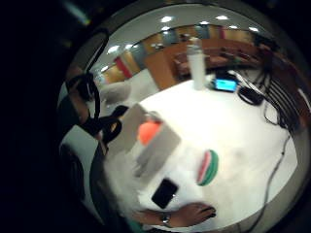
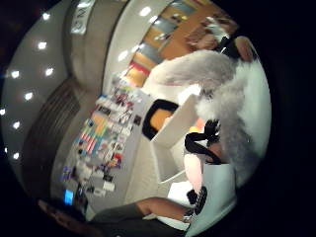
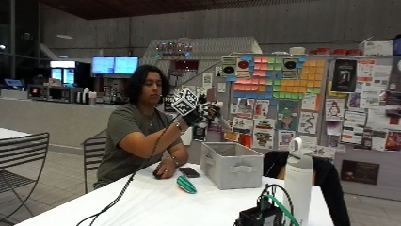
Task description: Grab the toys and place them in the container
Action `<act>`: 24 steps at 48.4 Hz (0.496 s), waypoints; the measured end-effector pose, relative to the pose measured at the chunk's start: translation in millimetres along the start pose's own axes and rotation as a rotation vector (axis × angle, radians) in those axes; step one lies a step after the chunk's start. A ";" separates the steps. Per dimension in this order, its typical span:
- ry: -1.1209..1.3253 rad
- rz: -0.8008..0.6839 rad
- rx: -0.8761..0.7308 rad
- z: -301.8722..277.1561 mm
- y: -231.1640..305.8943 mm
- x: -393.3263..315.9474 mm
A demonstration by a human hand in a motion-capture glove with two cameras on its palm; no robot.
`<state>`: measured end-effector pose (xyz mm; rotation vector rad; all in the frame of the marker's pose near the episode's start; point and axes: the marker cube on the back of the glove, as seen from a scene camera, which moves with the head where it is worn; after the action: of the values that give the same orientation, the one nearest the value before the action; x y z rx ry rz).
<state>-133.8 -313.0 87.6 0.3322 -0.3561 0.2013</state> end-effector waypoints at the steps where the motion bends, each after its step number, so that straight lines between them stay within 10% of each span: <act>1: -0.017 -0.019 -0.003 4.5 -1.3 -6.8; 14: -0.010 -0.016 -0.333 91.7 6.8 5.5; 24: 0.063 0.065 -0.312 48.0 29.3 60.8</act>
<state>-100.0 -294.6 160.9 0.0066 -0.3309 0.2162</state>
